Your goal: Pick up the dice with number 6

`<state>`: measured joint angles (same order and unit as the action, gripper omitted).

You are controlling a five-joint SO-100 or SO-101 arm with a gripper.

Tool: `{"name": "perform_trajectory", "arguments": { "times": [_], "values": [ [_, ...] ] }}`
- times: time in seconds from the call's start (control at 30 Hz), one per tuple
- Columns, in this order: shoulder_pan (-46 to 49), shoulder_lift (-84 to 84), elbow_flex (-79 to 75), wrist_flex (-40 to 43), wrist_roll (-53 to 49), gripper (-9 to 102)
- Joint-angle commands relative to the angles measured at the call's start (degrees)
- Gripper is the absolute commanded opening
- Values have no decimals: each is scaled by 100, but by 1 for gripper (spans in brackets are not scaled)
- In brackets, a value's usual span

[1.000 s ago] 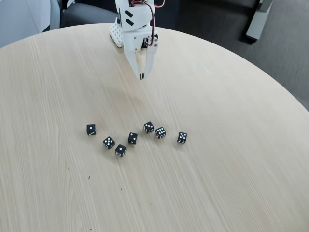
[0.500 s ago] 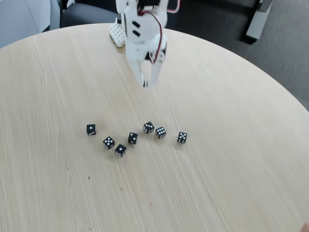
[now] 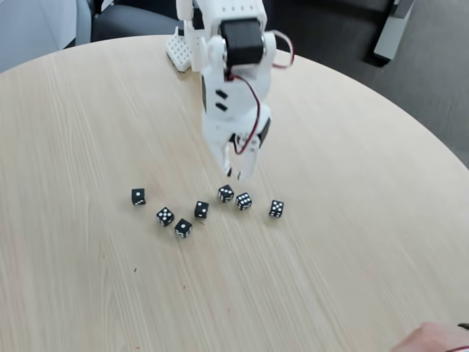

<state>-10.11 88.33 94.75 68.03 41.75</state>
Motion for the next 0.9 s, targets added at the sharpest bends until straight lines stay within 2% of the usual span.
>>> {"name": "perform_trajectory", "arguments": {
  "times": [0.0,0.4,0.63,0.87],
  "values": [
    [53,-193,-448,9,105,6],
    [-53,-633,-686,-53,308,8],
    [-62,-650,-686,-18,-26,16],
    [-62,-659,-659,0,-255,18]
  ]
}}
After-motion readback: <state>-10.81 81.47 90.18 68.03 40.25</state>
